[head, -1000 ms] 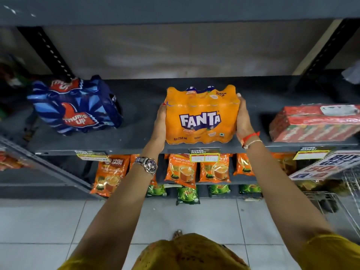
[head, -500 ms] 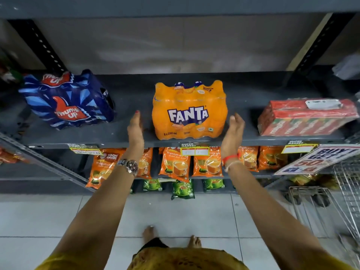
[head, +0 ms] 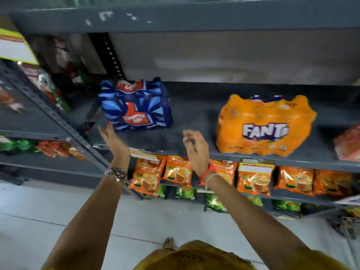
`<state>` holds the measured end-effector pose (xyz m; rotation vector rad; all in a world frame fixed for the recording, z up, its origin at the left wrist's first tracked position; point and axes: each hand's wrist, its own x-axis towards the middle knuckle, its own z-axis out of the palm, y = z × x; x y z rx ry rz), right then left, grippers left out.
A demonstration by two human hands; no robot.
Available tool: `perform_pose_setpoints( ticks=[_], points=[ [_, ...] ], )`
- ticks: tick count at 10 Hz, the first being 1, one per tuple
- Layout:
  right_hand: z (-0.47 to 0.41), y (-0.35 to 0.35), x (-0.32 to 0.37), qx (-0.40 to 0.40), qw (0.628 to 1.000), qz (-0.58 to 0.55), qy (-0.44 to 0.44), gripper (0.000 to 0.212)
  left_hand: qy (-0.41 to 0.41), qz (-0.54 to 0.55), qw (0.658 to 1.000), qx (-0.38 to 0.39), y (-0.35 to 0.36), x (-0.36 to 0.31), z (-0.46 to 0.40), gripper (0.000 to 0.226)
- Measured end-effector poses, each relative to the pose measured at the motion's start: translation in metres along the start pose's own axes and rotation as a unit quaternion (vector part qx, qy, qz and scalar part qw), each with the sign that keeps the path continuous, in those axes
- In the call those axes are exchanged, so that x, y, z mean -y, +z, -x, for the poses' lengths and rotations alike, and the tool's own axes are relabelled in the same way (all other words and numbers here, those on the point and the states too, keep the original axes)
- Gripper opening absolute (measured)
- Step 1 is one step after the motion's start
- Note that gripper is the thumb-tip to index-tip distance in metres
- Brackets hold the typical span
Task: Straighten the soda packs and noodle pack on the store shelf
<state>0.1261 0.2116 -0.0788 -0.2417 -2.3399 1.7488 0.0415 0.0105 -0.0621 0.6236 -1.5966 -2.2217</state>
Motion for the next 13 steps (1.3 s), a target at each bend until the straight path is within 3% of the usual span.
perform_pose_setpoints(
  ticks=[1,2,3,4,7,9,11,12,13],
  points=[
    [-0.057,0.036,0.035,-0.039,0.996,-0.082,-0.023,0.034,-0.018,-0.004,1.0,0.021,-0.009,-0.027,-0.058,0.059],
    [-0.105,0.059,0.05,-0.049,0.986,-0.157,0.039,0.045,-0.064,-0.017,0.994,0.083,-0.008,-0.048,-0.087,0.063],
    [-0.147,0.073,0.056,-0.023,0.96,-0.252,0.117,0.053,-0.078,-0.036,0.978,0.188,0.001,-0.058,-0.104,0.054],
    [-0.16,0.08,0.058,0.034,0.94,-0.282,0.187,0.054,-0.108,-0.062,0.957,0.264,0.01,-0.06,-0.108,0.06],
    [-0.125,0.089,0.05,0.008,0.906,-0.379,0.189,0.057,-0.096,-0.075,0.938,0.323,-0.003,-0.055,-0.118,0.051],
    [-0.092,0.084,0.055,-0.051,0.917,-0.353,0.177,0.057,-0.109,-0.053,0.929,0.351,-0.018,-0.046,-0.11,0.053],
    [-0.081,0.079,0.057,-0.043,0.928,-0.329,0.171,0.041,-0.092,-0.066,0.929,0.353,-0.027,-0.043,-0.102,0.049],
    [-0.078,0.078,0.056,-0.055,0.935,-0.299,0.182,0.045,-0.105,-0.074,0.932,0.34,-0.027,-0.048,-0.097,0.052],
    [-0.073,0.075,0.064,-0.093,0.946,-0.253,0.182,0.047,-0.085,-0.112,0.95,0.279,-0.026,-0.049,-0.087,0.064]
  ],
)
